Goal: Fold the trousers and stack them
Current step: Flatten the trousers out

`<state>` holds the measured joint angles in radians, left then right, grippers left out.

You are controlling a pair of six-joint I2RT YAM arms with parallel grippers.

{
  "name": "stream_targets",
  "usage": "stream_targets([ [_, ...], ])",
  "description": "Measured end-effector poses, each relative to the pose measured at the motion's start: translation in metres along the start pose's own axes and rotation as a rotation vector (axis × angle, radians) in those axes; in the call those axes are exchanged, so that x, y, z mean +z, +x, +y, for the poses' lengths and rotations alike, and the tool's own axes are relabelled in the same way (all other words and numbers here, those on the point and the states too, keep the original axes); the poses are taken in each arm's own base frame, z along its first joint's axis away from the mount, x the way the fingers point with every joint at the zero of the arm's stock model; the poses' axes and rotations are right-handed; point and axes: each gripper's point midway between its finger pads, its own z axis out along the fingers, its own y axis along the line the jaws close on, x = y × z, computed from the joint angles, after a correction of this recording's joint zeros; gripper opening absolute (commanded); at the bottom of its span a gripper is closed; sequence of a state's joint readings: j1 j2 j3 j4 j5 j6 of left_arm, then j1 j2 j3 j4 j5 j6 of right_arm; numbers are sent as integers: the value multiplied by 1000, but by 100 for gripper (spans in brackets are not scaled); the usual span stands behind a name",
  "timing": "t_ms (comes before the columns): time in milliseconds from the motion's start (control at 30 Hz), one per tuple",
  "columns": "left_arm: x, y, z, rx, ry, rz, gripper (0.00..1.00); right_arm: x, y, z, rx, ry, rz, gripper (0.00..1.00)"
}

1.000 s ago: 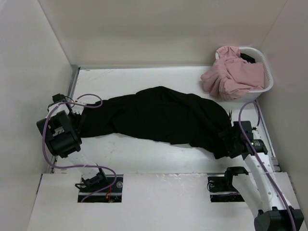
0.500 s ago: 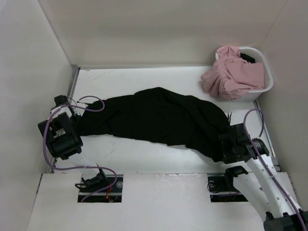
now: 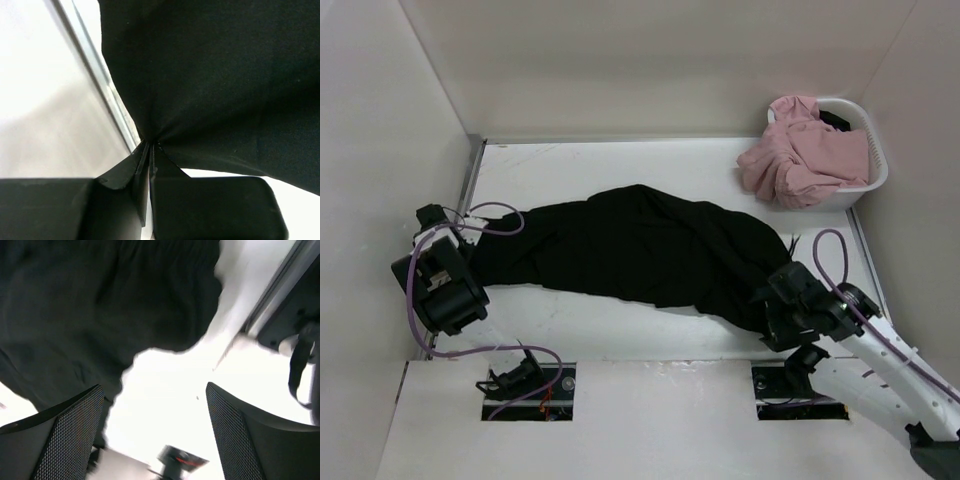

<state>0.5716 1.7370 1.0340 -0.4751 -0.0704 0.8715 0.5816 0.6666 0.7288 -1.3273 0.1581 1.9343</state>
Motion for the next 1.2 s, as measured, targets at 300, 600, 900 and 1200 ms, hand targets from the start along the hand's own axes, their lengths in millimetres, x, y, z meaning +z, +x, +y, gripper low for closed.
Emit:
stream_targets([
  [300, -2, 15, 25, -48, -40, 19, 0, 30, 15, -12, -112, 25, -1, 85],
  [600, -8, 11, 42, -38, -75, 8, 0, 65, -25, -4, 97, 77, -156, 81],
  [900, -23, -7, 76, -55, -147, -38, 0, 86, -45, -4, 143, 221, -280, 0],
  [1200, -56, -54, 102, -78, -190, -156, 0, -25, -103, 207, -137, -262, -445, 0],
])
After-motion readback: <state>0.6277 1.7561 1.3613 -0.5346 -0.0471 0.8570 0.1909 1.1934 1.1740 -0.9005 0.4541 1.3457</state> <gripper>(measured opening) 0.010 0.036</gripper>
